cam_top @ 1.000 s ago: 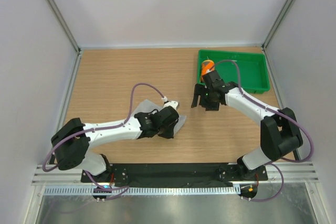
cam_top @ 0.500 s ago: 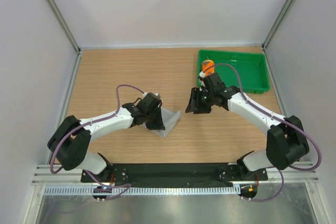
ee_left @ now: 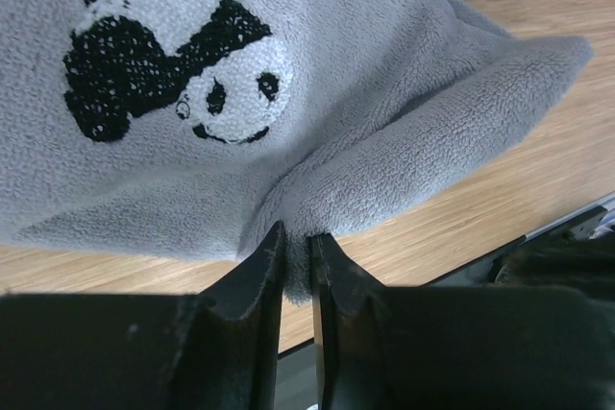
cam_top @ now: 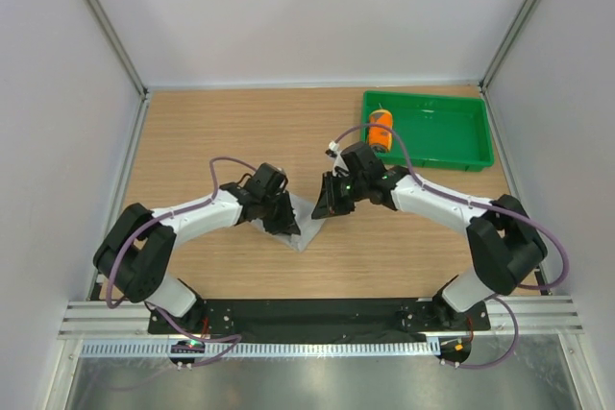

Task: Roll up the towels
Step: Roll the towel

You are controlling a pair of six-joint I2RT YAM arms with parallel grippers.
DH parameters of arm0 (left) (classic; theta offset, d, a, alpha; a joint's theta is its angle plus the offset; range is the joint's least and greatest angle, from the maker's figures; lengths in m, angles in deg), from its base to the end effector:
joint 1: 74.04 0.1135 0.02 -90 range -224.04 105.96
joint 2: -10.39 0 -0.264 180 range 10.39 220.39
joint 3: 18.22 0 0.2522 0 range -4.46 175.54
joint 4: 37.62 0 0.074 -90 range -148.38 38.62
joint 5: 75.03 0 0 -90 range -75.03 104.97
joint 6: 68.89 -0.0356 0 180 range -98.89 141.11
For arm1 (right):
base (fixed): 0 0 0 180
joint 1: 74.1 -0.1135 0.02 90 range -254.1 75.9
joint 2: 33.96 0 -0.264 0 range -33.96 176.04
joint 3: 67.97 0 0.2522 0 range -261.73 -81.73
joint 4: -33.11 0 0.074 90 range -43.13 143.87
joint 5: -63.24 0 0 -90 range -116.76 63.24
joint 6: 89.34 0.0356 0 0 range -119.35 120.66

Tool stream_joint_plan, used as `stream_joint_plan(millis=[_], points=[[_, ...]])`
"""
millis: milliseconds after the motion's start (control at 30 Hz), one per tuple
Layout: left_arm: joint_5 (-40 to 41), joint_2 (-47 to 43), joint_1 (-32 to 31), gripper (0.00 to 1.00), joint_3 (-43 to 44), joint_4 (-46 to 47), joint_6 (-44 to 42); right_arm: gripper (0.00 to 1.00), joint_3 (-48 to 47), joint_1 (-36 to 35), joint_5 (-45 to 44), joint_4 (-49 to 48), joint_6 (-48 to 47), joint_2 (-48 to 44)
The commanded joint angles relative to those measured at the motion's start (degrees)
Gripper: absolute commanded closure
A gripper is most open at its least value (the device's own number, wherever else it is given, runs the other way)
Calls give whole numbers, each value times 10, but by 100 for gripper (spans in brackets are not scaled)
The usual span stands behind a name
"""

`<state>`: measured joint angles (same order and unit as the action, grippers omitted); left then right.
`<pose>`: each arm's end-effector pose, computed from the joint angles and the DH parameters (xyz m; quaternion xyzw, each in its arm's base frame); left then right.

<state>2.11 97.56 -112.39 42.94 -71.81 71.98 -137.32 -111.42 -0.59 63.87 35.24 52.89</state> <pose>0.2207 -0.1847 0.1722 -0.0761 0.9577 -0.2565 0.1059 0.2422 0.2044 0.2222 -0.1024 0.9079 0.3750 0.1567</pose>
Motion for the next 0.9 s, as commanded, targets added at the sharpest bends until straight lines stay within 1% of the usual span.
stream_joint_plan(millis=[0, 233, 433, 567, 633, 667, 733, 767, 833, 867], points=[[-12, -3, 11, 82, -6, 3, 3, 83, 0, -2, 25, -61, 15, 38], [-11, -7, 13, 82, -17, -8, 3, 85, -22, -4, 25, -89, 7, 117], [-1, -34, 14, 82, -49, -6, 12, 85, -42, -1, 27, -98, -3, 171], [17, -42, 16, 78, -56, -17, 8, 86, -51, -2, 24, -103, -4, 202], [25, -47, 18, 74, -59, -29, 3, 86, -53, -1, 23, -106, -3, 214], [34, -49, 18, 67, -62, -32, 0, 86, -53, -2, 22, -107, -2, 218], [48, -60, 18, 61, -64, -51, -6, 86, -53, -2, 22, -108, -1, 223], [56, -67, 18, 55, -64, -58, -9, 86, -52, -2, 23, -108, 0, 225], [96, -82, 17, 48, -63, -80, -23, 86, -53, -2, 29, -109, 0, 228], [116, -106, 13, 41, -62, -87, -32, 85, -53, -1, 31, -110, 0, 227]])
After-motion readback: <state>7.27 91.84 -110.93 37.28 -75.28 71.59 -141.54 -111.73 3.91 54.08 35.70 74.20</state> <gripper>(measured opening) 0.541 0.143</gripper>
